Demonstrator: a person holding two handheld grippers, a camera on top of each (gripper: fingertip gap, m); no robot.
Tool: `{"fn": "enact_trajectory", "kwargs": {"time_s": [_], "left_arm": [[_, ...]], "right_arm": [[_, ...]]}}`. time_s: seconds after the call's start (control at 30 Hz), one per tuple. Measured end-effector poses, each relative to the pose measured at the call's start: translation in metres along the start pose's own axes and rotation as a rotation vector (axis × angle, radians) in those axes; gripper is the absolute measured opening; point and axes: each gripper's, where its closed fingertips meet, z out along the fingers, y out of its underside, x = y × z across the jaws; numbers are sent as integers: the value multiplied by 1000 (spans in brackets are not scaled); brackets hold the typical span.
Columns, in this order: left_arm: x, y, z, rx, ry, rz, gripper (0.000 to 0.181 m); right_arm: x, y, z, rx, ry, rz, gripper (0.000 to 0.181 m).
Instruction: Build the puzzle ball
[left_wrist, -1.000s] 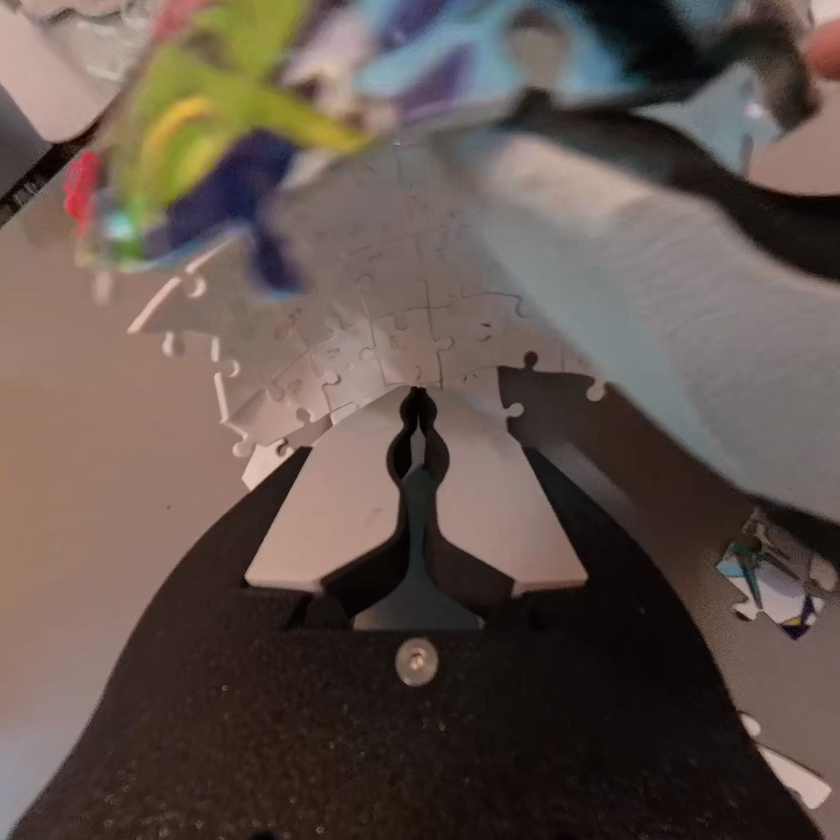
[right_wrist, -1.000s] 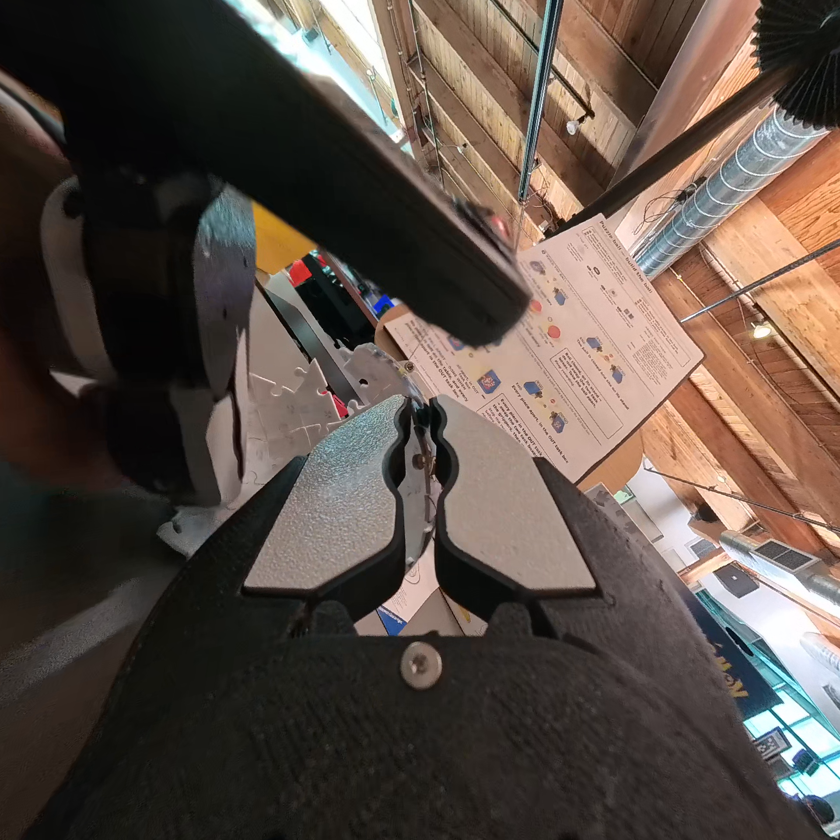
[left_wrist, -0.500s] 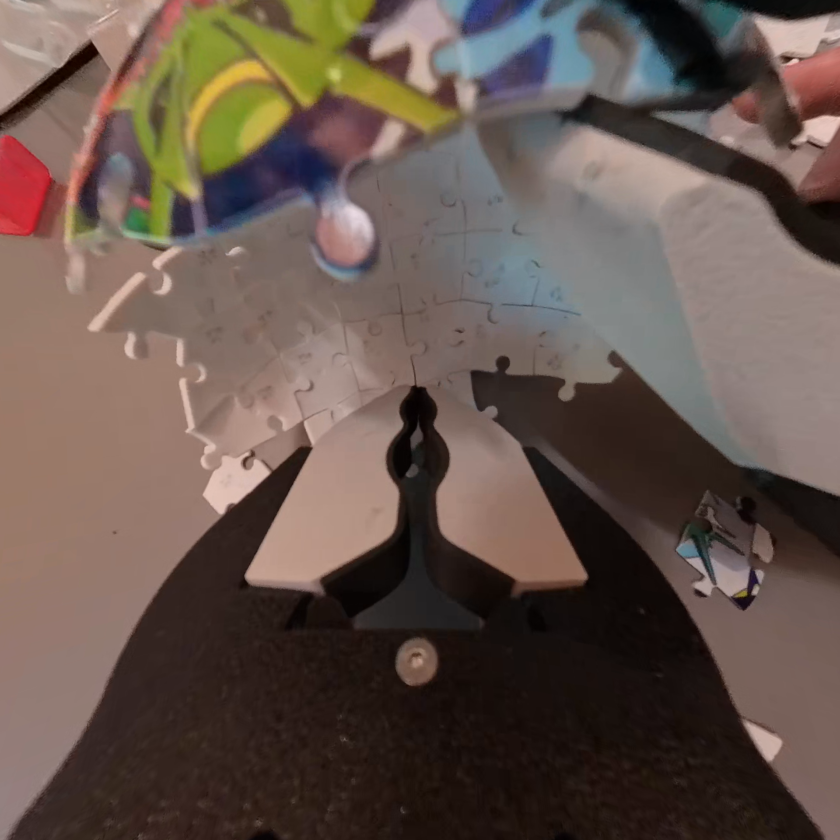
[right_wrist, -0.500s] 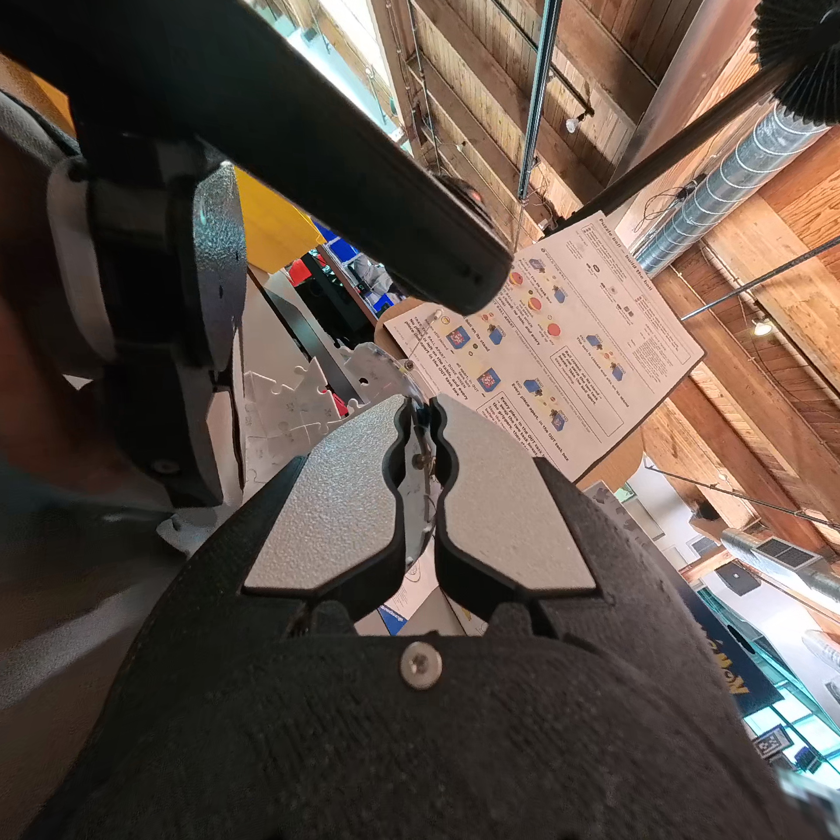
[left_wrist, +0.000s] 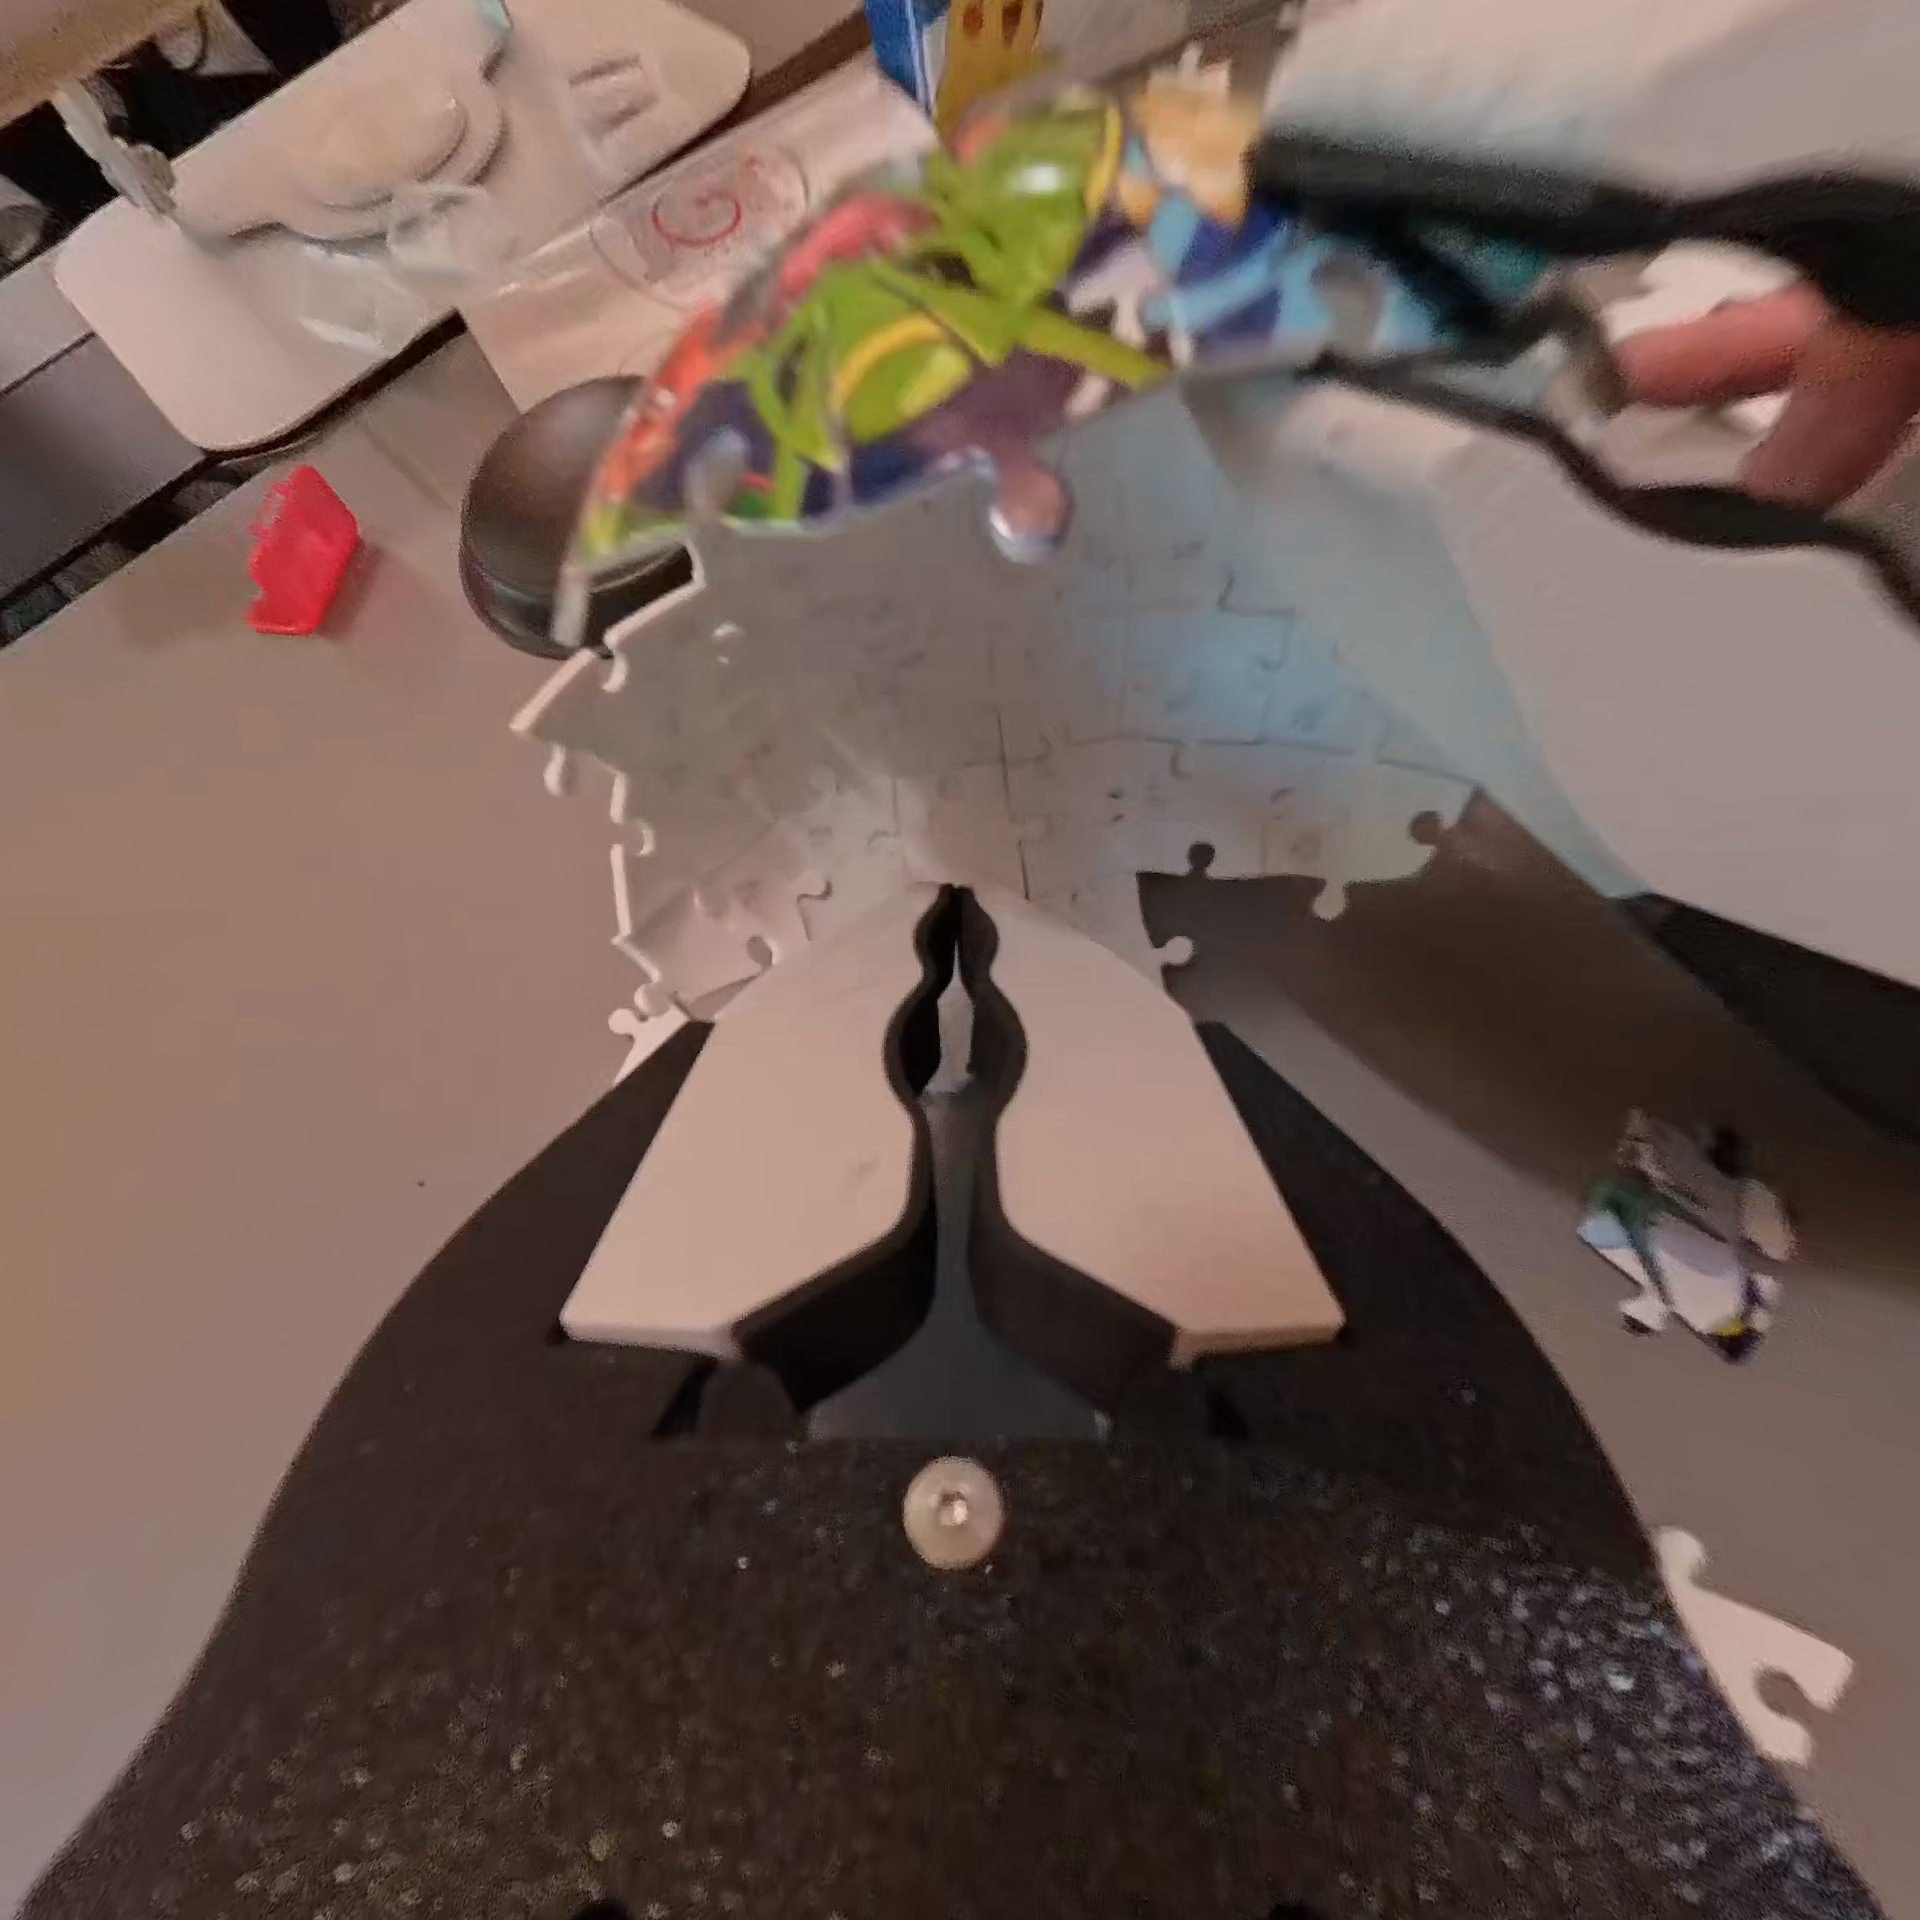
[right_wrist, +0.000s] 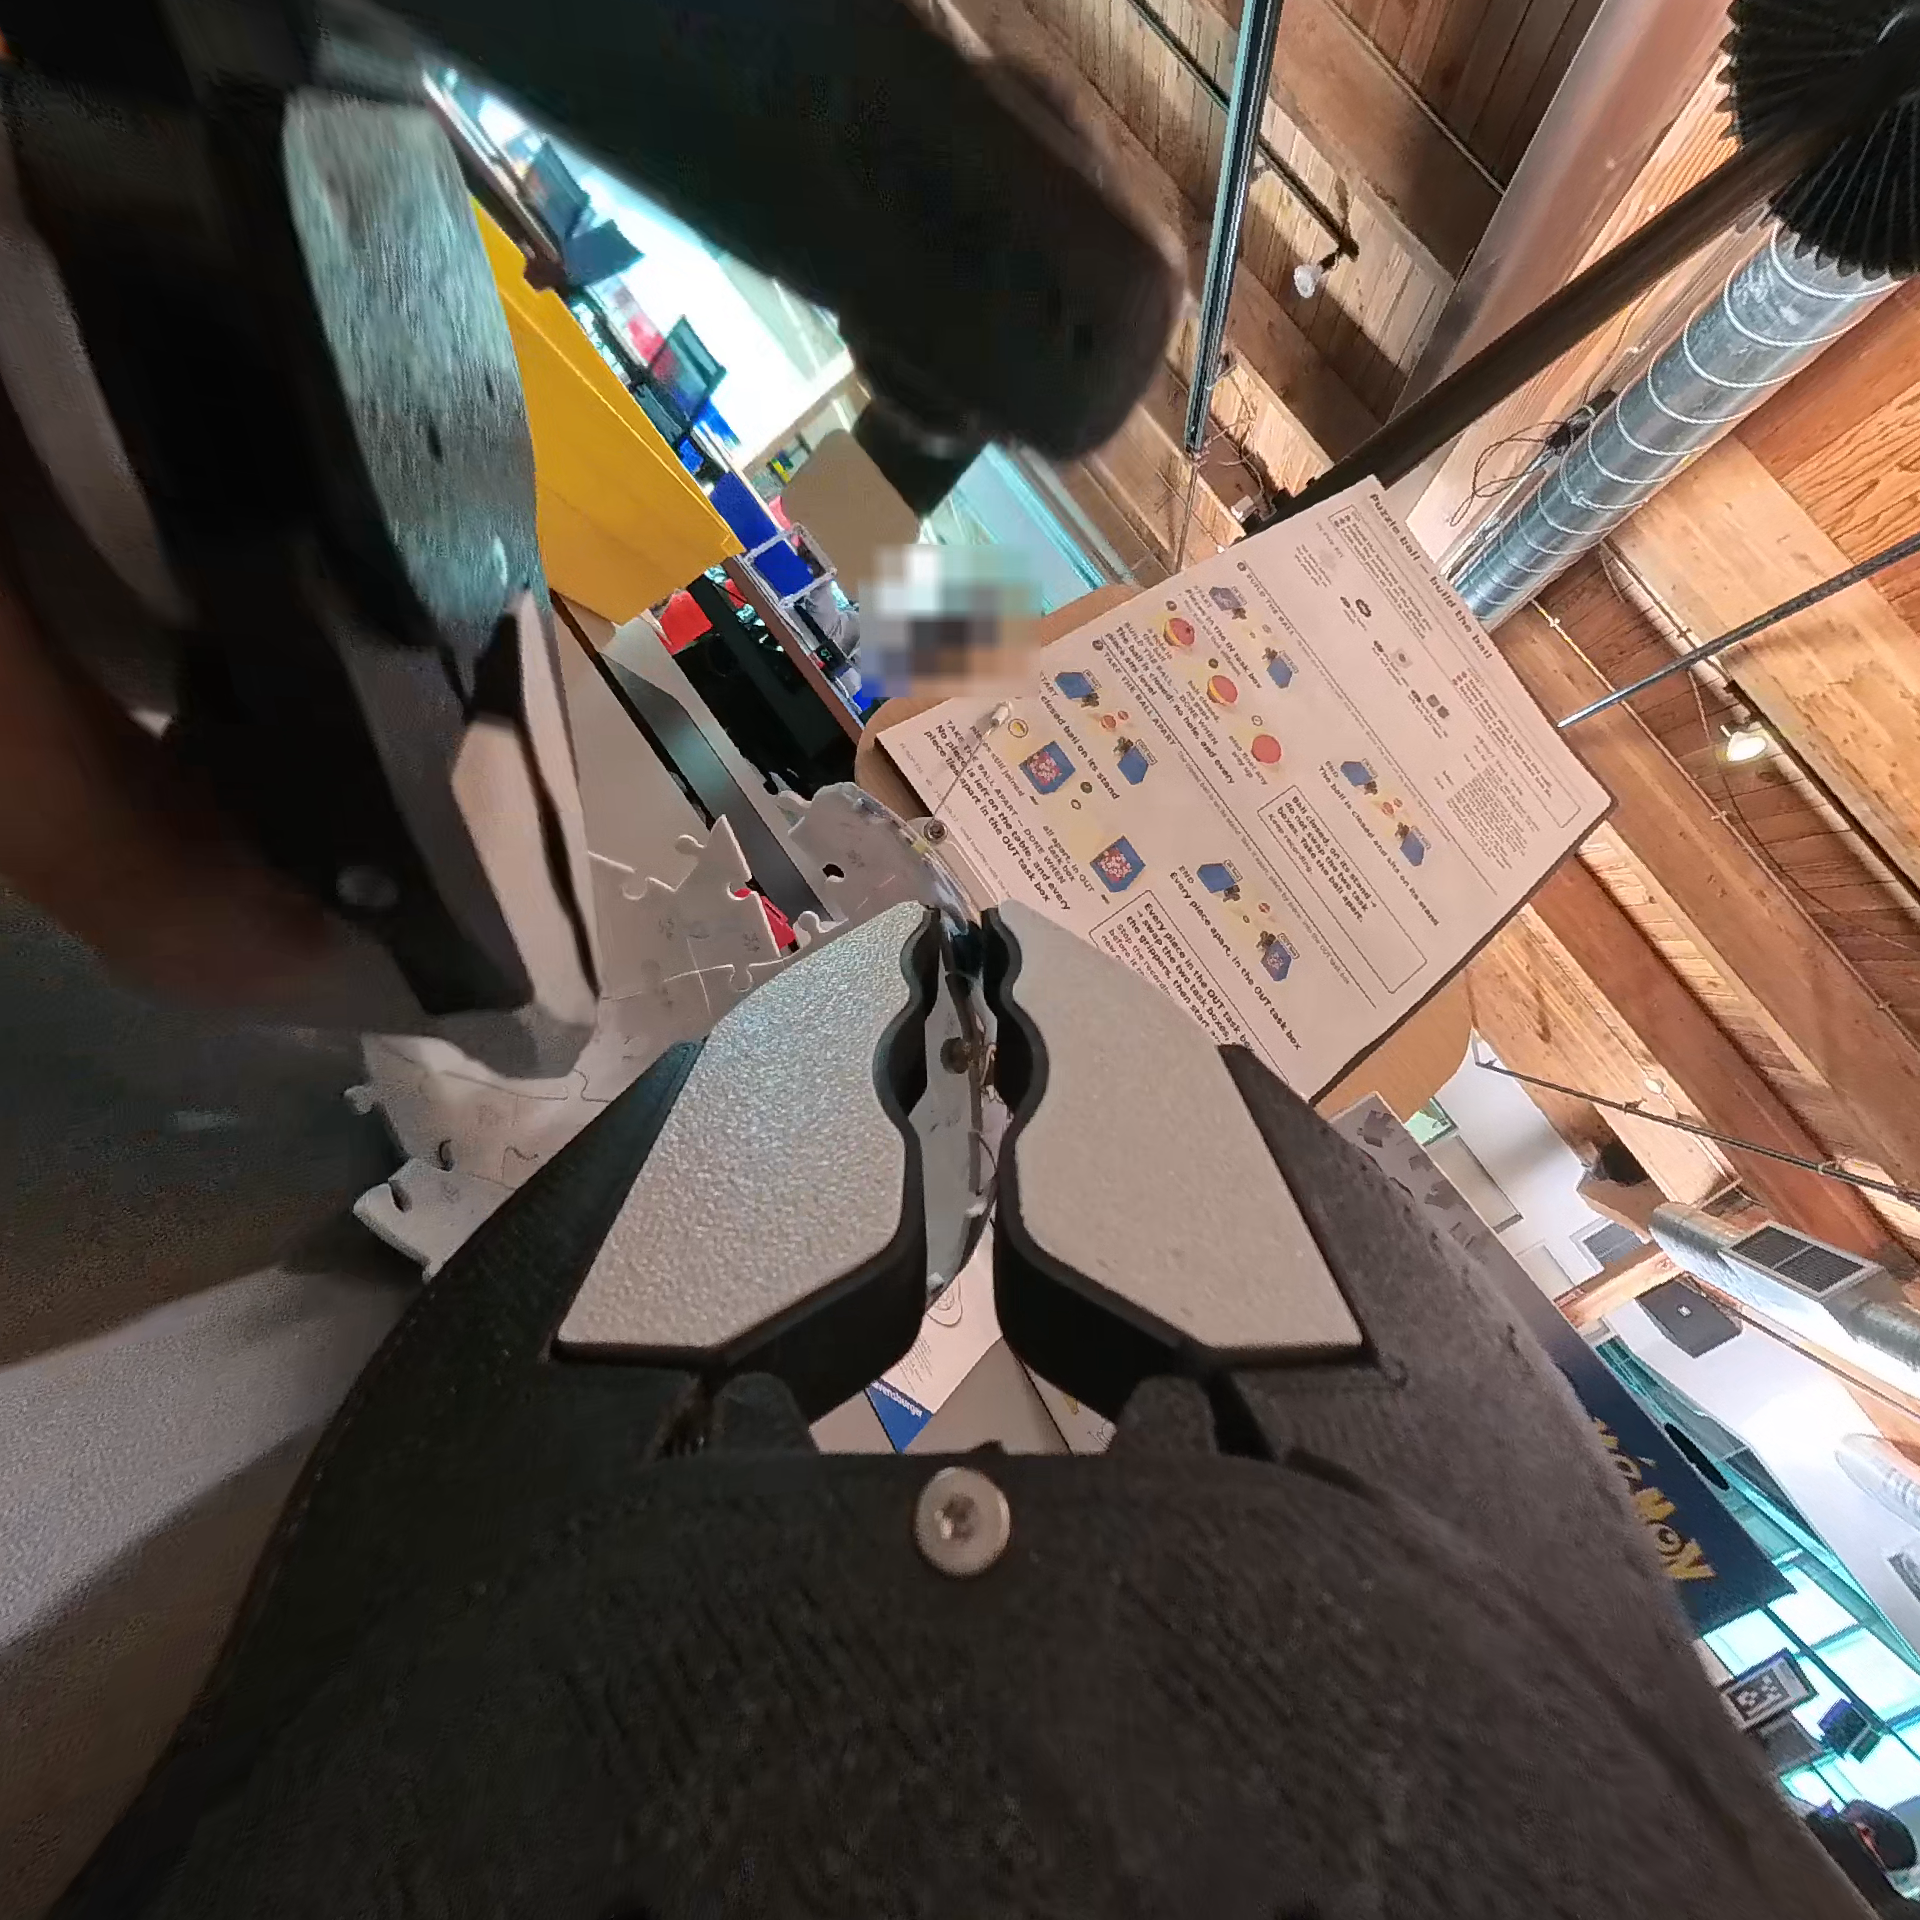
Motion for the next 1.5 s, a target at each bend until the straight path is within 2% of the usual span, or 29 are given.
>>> {"fn": "enact_trajectory", "kwargs": {"time_s": [0.1,0.27,0.57,0.73,0.87,0.93,1.07,1.37,1.5], "left_arm": [[1,2,-4,-20,40,5,0],[13,13,5,-100,90,91,0],[14,15,16,-162,94,45,0],[14,15,15,-164,30,32,0],[13,15,14,-127,79,-20,0],[2,14,11,-102,47,-39,0],[2,2,0,-56,88,-106,0],[9,15,14,-178,51,25,0],[10,16,15,-183,18,38,0]], "right_arm": [[0,0,0,1,-1,1,8],[-1,-1,0,3,-3,-2,8],[-1,-1,0,5,-3,8,8],[-3,-2,0,8,-9,7,8],[-4,-3,-1,12,-14,7,8],[-4,-3,-2,11,-17,15,8],[-1,-1,-6,-1,-10,18,8],[-3,-2,-7,5,-19,9,8],[-5,-5,-6,17,-25,-5,8]]}}
